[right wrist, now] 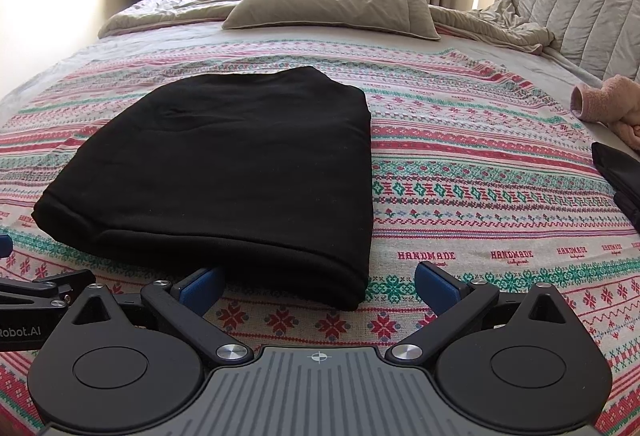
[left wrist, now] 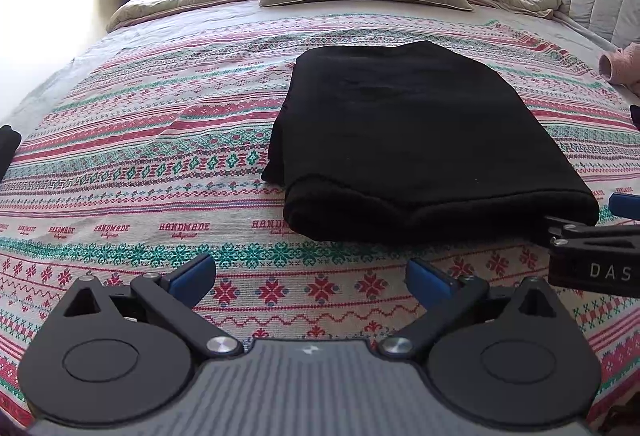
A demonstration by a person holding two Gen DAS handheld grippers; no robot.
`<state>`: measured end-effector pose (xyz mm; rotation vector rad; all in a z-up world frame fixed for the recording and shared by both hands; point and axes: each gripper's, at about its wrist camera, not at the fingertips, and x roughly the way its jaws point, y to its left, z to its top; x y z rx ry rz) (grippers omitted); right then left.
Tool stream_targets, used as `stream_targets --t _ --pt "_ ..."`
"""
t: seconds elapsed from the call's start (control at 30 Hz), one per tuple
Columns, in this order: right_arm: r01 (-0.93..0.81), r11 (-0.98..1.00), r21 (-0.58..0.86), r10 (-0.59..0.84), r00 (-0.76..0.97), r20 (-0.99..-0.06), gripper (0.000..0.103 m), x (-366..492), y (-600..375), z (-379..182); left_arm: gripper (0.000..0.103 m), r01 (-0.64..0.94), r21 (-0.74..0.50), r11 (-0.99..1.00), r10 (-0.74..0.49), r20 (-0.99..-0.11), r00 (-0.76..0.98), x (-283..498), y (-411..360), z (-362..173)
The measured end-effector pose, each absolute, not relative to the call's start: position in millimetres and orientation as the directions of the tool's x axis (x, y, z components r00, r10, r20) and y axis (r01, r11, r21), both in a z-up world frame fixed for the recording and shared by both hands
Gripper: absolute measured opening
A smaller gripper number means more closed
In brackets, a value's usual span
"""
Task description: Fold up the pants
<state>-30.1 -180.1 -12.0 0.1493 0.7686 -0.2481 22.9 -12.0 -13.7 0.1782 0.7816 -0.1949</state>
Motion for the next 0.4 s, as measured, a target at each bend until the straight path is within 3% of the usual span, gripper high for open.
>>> stream_targets --t 0.4 --pt "0.268 0.963 0.041 -0.163 0.694 -0.702 0.102 -30.9 -181.8 -10.9 0.103 0.243 0.074 0.967 -0.118 -0.716 0.688 27.2 -7.0 -14.4"
